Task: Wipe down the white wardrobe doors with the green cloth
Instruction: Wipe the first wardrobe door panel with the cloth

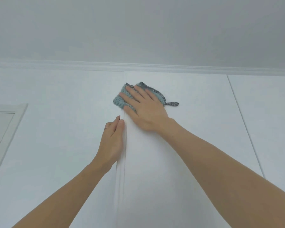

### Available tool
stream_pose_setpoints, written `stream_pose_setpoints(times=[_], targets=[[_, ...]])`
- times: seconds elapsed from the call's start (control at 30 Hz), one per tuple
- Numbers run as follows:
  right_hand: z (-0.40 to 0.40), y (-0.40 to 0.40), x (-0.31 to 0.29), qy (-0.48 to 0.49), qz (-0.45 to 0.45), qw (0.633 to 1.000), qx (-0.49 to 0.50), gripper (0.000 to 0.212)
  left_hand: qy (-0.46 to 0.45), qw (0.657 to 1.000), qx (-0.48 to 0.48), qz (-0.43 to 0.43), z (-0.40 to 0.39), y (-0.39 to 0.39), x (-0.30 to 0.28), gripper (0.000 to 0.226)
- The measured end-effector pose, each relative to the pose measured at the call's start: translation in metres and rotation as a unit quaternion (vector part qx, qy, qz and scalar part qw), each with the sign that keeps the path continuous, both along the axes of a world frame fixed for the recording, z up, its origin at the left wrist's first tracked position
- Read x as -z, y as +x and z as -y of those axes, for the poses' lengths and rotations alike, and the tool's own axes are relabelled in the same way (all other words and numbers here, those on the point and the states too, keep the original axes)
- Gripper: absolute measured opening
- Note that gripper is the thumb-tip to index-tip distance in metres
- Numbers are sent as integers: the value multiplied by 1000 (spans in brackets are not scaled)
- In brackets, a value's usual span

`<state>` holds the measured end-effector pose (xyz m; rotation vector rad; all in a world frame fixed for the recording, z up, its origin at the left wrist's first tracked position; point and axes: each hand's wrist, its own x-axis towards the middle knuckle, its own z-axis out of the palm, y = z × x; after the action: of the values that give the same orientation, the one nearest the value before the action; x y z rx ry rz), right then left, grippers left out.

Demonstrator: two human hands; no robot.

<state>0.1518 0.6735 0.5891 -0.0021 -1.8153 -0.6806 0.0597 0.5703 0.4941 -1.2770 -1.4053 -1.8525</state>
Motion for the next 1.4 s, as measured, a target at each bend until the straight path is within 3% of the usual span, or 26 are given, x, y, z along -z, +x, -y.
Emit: stream_pose_setpoints(times=[0.2,0.33,0.4,0.5,0.63,0.73,0.9,0.97,1.03,1.13,1.2,1.27,1.4], targets=[[-2,2,-63,-172,-107,979,6,57,1,999,-26,-22,-7,2,-2,33],[28,-22,-32,-47,-12,999,-5,54,20,999,-26,-30,-11,-5,0,38],[12,-6,-36,-34,3,999,-4,54,31,999,-22,-22,-13,-6,3,45],[-36,32,-50,-132,-73,988,17,56,26,1000,4,-15,-10,-5,4,25],[-57,43,-52,-244,-152,957,31,58,45,998,30,-18,-6,-11,2,24],[-17,9,-35,-191,-141,971,16,59,61,998,27,-10,-8,-11,1,38],[5,-4,-9,-51,-11,999,13,56,62,998,4,-16,-13,-5,5,42],[-27,23,-23,-92,-56,994,16,54,64,998,4,-14,-14,-4,6,35],[-66,56,-34,-193,-133,972,24,56,62,998,13,-15,-12,-2,7,21],[-104,86,-37,-319,-199,926,33,58,59,998,20,-14,-10,-3,7,29],[-98,80,-39,-348,-213,913,23,59,58,998,15,-10,-7,-4,7,37],[-72,61,-35,-320,-196,927,11,59,59,998,16,-8,-5,-5,6,38],[-11,12,8,-116,-54,992,5,57,77,997,27,4,-6,-7,8,44]])
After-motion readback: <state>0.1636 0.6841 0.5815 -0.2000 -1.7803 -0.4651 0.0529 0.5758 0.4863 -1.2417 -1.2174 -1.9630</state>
